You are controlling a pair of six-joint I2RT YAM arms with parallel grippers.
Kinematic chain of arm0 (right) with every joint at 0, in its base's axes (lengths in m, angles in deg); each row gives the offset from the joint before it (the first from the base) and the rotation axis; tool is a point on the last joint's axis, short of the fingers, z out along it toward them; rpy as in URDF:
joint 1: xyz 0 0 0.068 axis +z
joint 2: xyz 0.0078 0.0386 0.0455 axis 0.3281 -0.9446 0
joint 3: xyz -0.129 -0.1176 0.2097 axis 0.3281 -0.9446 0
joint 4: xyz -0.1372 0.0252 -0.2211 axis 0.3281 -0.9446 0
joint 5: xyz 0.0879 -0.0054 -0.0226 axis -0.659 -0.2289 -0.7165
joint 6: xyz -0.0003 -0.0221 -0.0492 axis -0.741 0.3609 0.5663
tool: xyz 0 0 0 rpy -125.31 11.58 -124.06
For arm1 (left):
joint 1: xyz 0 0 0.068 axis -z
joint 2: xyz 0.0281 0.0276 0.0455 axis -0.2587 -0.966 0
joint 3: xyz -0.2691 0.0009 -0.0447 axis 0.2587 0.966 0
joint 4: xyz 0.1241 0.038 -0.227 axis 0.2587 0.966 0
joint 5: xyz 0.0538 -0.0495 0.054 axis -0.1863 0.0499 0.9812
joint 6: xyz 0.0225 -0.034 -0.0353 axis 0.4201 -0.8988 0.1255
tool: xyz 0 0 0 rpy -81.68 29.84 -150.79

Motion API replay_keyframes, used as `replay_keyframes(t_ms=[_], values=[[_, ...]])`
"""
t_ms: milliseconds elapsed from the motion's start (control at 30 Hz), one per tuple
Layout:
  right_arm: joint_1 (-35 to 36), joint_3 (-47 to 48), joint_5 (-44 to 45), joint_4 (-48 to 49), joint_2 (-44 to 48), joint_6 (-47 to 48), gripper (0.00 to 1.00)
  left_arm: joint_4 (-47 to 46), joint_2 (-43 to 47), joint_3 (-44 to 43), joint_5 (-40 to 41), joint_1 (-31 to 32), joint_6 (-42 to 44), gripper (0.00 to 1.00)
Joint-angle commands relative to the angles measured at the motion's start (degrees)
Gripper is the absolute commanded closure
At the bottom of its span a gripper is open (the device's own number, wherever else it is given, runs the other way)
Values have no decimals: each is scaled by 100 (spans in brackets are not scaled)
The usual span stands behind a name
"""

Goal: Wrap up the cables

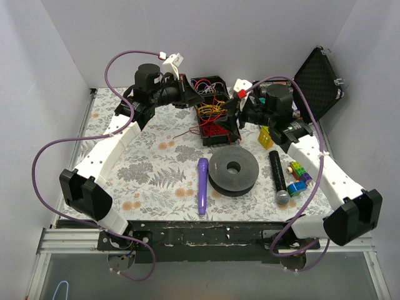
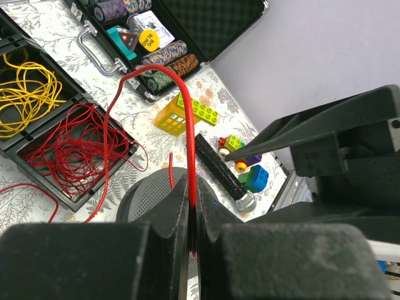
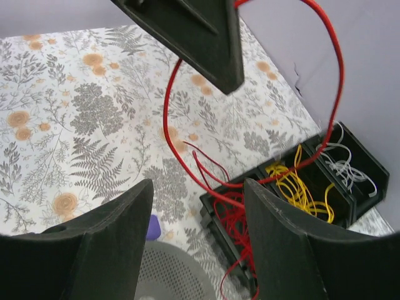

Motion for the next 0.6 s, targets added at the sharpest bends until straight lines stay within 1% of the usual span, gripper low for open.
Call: replay_keyframes(t_ms=[0, 200, 333, 367, 467, 500, 567], values=[[221, 280, -362, 731, -554, 457, 33, -38, 160, -218, 4, -5, -44, 100], [371, 650, -880, 837, -1090, 519, 33, -47, 169, -253, 13, -5, -44, 100], [371, 589, -1013, 731, -1293, 589, 35, -30, 177, -323, 48, -5, -9, 100], [362, 528, -926, 575, -1310, 633, 39, -12, 186, -323, 48, -14, 0, 100], [161, 317, -942, 573, -1337, 573, 70, -3, 213, -297, -22, -128, -78, 100], [56, 255, -1108, 669, -1345, 407, 77, -12, 213, -271, -57, -198, -105, 100], [-164, 202, -1328, 670, -1354, 81, 82, 5, 239, -209, -84, -312, -62, 100]])
